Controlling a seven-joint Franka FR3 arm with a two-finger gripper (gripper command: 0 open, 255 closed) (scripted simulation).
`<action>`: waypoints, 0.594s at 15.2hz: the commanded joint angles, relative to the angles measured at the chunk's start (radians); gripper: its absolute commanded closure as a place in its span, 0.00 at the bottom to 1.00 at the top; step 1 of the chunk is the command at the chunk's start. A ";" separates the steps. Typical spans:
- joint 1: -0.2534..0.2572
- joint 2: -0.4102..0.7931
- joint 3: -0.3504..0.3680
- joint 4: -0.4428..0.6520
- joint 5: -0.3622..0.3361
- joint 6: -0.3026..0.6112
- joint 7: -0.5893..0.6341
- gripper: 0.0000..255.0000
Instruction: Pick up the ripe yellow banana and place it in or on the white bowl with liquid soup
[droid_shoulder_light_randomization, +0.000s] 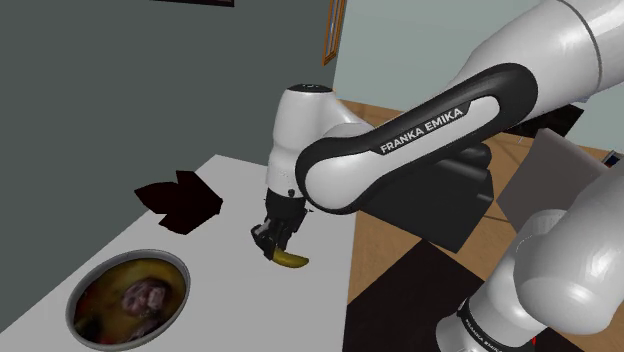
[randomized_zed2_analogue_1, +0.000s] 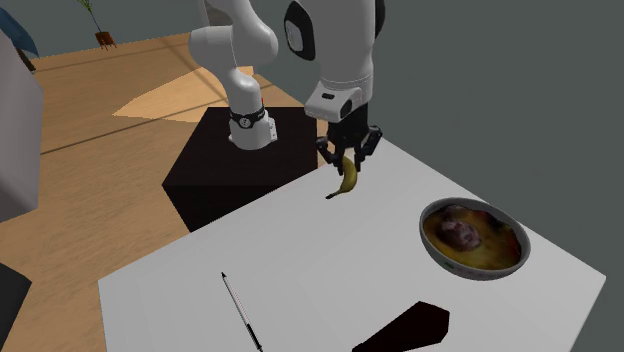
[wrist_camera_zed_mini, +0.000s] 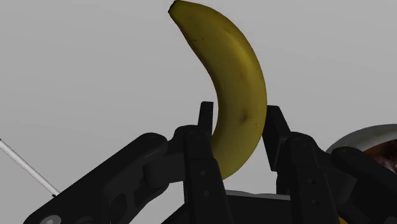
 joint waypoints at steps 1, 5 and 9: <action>0.001 -0.018 -0.003 0.011 0.006 -0.028 -0.002 1.00; 0.002 -0.047 -0.009 0.031 0.014 -0.076 -0.006 1.00; 0.007 0.100 0.040 0.183 -0.086 -0.083 0.118 1.00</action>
